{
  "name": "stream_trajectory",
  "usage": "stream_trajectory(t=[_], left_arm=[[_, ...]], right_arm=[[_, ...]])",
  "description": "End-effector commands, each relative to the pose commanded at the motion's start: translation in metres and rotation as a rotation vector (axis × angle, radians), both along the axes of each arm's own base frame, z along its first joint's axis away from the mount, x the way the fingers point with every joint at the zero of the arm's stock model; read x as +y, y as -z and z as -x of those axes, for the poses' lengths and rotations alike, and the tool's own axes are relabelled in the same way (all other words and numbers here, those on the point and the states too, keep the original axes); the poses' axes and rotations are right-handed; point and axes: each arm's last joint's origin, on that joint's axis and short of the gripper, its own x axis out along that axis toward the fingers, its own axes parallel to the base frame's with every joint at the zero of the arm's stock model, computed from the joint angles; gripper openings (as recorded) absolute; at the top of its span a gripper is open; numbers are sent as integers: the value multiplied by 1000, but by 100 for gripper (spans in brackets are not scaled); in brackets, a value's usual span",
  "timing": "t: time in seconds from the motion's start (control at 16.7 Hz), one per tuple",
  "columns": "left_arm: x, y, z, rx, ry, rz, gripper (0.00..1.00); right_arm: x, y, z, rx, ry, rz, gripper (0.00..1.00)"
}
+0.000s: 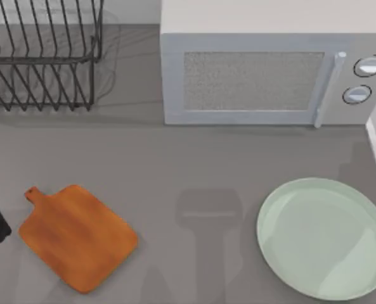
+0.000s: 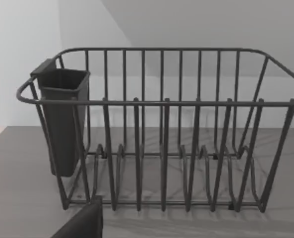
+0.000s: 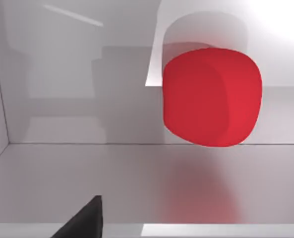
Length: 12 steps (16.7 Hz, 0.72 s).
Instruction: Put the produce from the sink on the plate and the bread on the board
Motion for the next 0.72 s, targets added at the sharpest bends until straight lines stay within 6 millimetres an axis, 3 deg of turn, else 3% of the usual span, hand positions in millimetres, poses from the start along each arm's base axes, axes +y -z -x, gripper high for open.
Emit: stream_trajectory(t=[0.12,0.24,0.48,0.72], left_arm=[[0,0,0,0,0,0,100],[0,0,0,0,0,0,100],[0,0,0,0,0,0,100],[0,0,0,0,0,0,100]], right_arm=[[0,6,-1,3,0,-1,100],[-2,25,-4,9,1,-3,100],[-5,89,-10,-12,2,4,100],[-3,144,-3,-8,4,2,100]])
